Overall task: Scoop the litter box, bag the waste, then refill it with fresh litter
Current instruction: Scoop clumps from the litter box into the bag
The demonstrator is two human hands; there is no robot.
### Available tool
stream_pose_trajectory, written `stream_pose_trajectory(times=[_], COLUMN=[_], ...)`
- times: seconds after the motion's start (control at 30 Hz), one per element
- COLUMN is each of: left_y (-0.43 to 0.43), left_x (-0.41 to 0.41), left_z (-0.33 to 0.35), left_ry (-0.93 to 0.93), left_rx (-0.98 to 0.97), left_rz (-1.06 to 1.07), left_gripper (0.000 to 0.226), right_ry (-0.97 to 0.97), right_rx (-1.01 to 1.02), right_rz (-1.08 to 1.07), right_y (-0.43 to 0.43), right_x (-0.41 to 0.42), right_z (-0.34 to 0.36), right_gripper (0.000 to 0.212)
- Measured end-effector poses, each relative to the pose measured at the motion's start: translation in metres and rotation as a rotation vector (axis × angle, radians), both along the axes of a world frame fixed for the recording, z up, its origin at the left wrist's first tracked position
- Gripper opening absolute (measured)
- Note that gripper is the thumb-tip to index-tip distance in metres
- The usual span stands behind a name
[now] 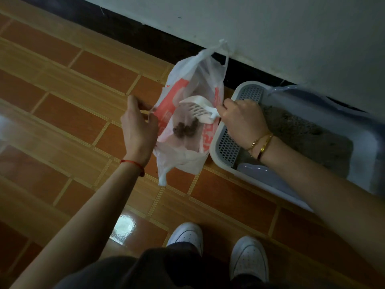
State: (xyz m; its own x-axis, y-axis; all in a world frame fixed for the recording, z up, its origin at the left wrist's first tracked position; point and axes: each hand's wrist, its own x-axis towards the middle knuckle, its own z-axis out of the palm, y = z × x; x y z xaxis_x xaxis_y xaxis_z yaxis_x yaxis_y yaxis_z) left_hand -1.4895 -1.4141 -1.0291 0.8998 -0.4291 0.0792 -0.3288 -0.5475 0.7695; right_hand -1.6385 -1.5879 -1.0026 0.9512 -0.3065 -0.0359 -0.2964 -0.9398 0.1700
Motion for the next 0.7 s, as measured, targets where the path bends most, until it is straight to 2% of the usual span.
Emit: stream_pose_trajectory(times=[0.1, 0.17, 0.33, 0.47, 0.7], left_y=[0.001, 0.001, -0.001, -0.006, -0.02], left_x=[0.002, 0.001, -0.005, -0.015, -0.039], left_z=[-0.002, -0.002, 0.0, 0.004, 0.004], left_ry=[0.032, 0.033, -0.004, -0.022, -0.023], left_rx=[-0.024, -0.027, -0.009, -0.005, -0.005], left_rz=[0.012, 0.004, -0.024, -0.07, -0.177], left_gripper=[0.02, 0.019, 0.016, 0.015, 0.009], right_ry=[-0.062, -0.131, -0.306, -0.344, -0.303], right_rx=[0.049, 0.15, 0.566, 0.809, 0.811], right_rz=[-0.05, -0.121, -0.365, -0.557, -0.762], right_y=[-0.002, -0.007, -0.029, -0.046, -0.068], right_x=[-0.007, -0.014, -0.042, -0.075, -0.15], right_z=[0.001, 0.001, 0.009, 0.019, 0.023], right_gripper=[0.021, 0.024, 0.023, 0.037, 0.04])
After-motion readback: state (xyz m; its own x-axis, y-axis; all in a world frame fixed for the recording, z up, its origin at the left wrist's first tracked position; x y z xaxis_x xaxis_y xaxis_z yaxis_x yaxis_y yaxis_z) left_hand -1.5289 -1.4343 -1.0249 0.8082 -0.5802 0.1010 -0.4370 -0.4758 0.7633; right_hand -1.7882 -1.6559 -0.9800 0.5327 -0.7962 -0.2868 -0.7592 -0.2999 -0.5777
